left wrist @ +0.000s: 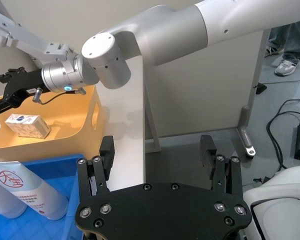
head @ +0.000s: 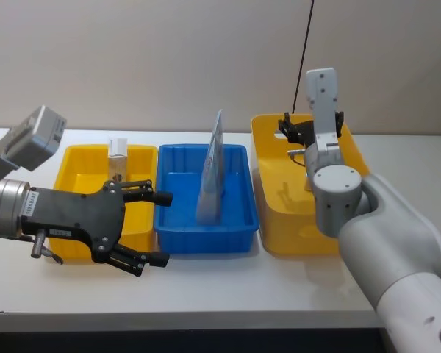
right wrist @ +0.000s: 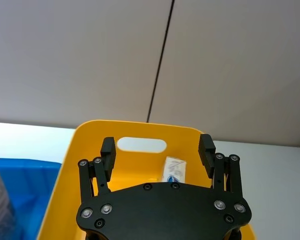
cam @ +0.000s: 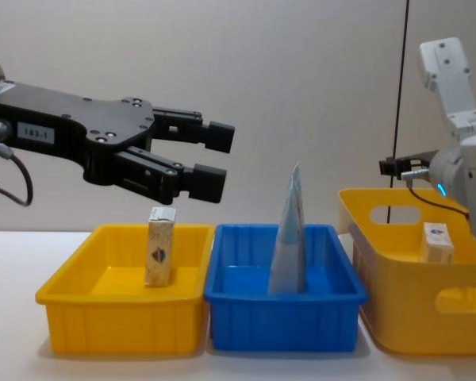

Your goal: Bimanual collaborative sorting of washing and personal care products

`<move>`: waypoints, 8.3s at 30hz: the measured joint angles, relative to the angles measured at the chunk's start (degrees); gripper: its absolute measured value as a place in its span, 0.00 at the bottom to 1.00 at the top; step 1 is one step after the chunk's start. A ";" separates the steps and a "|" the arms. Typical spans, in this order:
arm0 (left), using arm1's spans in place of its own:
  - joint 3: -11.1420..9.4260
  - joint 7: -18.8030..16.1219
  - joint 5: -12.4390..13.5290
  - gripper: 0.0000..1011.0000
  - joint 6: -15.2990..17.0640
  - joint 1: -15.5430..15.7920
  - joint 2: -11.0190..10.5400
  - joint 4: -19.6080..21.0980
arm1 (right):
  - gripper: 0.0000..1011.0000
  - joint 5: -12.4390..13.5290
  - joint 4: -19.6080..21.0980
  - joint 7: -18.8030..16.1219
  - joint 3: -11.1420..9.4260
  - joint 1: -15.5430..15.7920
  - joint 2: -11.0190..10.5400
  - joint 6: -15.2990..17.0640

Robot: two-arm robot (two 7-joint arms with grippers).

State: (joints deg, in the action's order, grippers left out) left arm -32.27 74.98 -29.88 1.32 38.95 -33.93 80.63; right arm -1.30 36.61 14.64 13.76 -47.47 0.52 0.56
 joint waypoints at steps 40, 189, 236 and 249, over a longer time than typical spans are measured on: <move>0.00 0.00 0.00 0.99 0.00 0.00 0.00 0.00 | 0.99 8.58 57.76 -21.33 -6.42 30.70 -10.91 18.44; 0.00 0.00 0.00 0.99 0.00 0.00 0.00 0.00 | 0.80 -10.60 22.09 -6.00 0.81 20.17 9.86 6.82; 0.00 0.00 0.00 0.99 0.00 0.00 0.00 0.00 | 0.02 -6.85 32.73 -22.49 0.88 22.93 7.25 11.30; 0.00 0.00 0.00 0.99 0.00 0.00 0.00 0.00 | 0.02 -2.38 41.15 -33.95 0.65 22.71 1.09 13.05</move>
State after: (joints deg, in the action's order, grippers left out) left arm -32.27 74.98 -29.88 1.32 38.95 -33.92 80.63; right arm -3.68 77.76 -19.31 14.41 -24.76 1.62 13.61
